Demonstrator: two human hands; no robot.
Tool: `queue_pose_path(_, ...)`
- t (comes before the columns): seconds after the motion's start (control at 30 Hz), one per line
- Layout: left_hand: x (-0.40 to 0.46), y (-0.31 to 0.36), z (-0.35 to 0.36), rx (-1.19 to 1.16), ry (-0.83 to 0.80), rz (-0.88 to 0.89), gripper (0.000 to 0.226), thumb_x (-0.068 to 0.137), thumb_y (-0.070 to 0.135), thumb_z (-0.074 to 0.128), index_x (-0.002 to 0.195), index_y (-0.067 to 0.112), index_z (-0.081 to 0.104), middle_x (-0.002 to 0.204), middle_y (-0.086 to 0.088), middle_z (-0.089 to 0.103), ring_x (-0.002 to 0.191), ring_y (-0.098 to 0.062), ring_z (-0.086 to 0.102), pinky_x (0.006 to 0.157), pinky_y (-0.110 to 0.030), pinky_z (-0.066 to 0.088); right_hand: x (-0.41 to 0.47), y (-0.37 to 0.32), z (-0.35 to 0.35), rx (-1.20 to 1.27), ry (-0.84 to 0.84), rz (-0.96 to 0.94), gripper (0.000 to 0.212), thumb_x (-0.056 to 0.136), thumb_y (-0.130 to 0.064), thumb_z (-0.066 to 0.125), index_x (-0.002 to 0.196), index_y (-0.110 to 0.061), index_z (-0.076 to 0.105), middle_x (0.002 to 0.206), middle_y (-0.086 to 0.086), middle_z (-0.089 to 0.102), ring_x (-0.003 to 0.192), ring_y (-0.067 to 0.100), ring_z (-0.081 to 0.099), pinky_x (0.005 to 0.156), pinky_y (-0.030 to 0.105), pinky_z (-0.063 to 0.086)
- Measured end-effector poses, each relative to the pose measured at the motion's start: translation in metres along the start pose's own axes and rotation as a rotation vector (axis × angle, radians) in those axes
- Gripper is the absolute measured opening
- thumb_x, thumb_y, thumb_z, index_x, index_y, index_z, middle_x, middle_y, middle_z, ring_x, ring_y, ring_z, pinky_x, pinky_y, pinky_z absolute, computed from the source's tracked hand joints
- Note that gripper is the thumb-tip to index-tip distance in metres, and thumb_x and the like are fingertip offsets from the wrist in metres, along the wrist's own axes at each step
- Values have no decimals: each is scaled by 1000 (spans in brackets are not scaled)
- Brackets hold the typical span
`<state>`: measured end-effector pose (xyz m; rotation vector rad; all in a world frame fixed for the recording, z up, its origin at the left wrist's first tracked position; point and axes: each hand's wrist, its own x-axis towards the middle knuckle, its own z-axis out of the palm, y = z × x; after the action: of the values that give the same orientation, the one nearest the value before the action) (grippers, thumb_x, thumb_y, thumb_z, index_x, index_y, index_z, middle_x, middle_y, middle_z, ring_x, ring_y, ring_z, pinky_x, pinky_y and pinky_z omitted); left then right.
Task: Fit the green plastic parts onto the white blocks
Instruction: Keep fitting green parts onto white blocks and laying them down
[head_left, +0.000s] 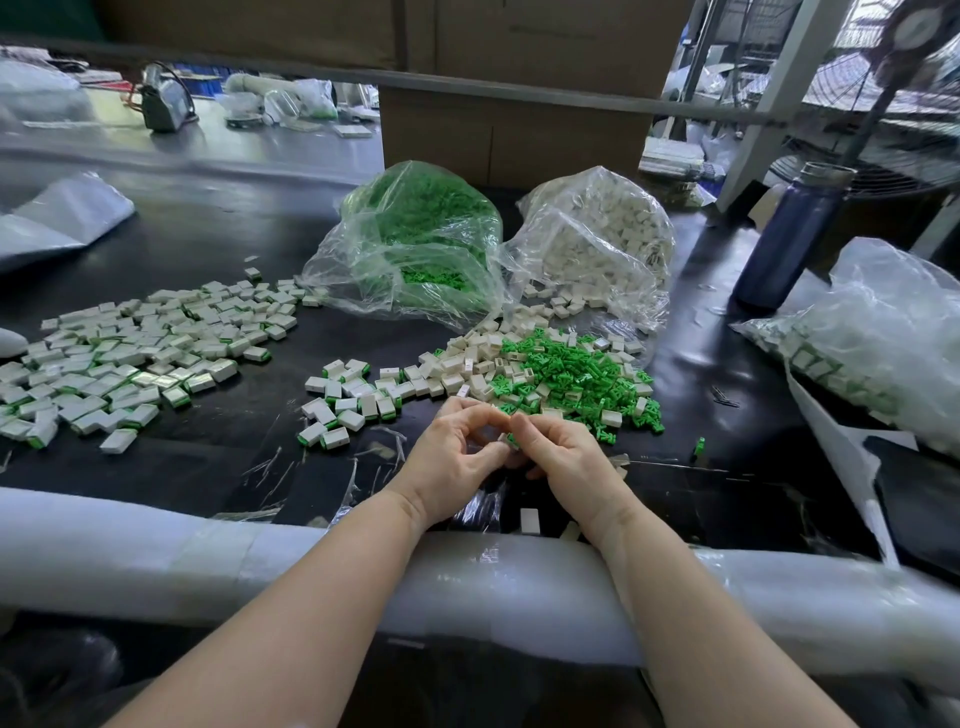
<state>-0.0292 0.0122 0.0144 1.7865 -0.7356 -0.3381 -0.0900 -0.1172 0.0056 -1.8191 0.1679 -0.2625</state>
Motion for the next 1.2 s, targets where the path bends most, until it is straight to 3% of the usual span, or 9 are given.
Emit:
queue_pose_path(0.17,-1,2,0,64,-50,14,20,84,-1,58,94,14,65,107,-7,46,87,-13,51,88,-19,44,-1,0,-2,15,-35,-7,22,93,-16,54,78,-6,67,63,3,52,61,10,46,55,18,37)
queue_pose_path(0.3,-2,4,0,78,-90,33,26,84,-3,57,94,19,64,112,-11,48,100,-26,53,93,-31,46,-2,0,-2,39,-29,-7,18,92,-11,56,82,-4,68,66,10,49,58,11,40,54,21,32)
queue_pose_path(0.43,-1,2,1,81,-108,32,24,84,-3,57,91,18,63,111,-10,47,100,-35,53,92,-40,47,-2,0,-2,19,-13,-3,20,91,-10,56,83,3,69,67,13,50,57,13,39,55,24,32)
queue_pose_path(0.93,2,-4,1,173,-141,50,25,81,1,58,85,26,58,106,-4,45,95,-26,52,92,-38,45,-2,0,-3,7,1,18,25,89,-6,57,82,17,64,64,14,45,58,20,32,52,26,25)
queue_pose_path(1.07,0,1,2,179,-147,35,15,71,22,54,84,30,57,106,-3,46,95,-24,52,93,-39,44,-3,-1,-3,7,6,23,24,89,-5,57,81,16,65,63,14,46,56,16,34,52,25,27)
queue_pose_path(1.2,0,-1,3,196,-149,21,22,68,26,50,88,25,59,105,-1,46,95,-23,52,93,-40,44,-2,-1,-3,5,9,21,26,89,-5,57,80,18,63,63,14,46,56,16,34,52,25,27)
